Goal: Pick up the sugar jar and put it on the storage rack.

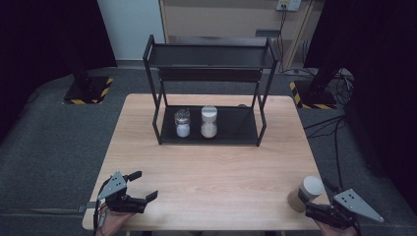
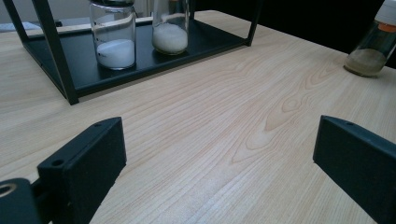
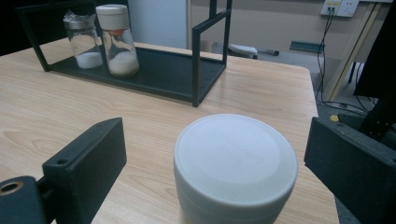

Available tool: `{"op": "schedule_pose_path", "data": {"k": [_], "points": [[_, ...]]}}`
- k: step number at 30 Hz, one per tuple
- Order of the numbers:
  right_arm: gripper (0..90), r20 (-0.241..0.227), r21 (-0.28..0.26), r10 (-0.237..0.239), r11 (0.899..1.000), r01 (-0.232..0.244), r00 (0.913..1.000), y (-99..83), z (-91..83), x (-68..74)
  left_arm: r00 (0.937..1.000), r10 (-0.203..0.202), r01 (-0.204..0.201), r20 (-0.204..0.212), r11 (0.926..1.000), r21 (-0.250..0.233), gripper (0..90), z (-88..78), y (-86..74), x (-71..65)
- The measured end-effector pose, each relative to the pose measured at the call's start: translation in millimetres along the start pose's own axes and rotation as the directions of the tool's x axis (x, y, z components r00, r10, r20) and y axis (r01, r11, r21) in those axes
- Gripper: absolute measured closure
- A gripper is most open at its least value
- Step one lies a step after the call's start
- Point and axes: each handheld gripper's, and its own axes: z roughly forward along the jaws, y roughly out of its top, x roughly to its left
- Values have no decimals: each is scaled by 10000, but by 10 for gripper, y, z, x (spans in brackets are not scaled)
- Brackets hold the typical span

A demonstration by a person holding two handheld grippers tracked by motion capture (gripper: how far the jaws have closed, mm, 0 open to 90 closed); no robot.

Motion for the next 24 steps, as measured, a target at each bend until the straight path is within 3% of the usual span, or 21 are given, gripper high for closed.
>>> {"op": "schedule_pose_path", "data": {"k": [24], "points": [[52, -27, 7, -65, 10000, 65, 10000, -53, -10, -12, 9999, 87, -87, 95, 10000, 49, 16, 15, 9, -1]]}}
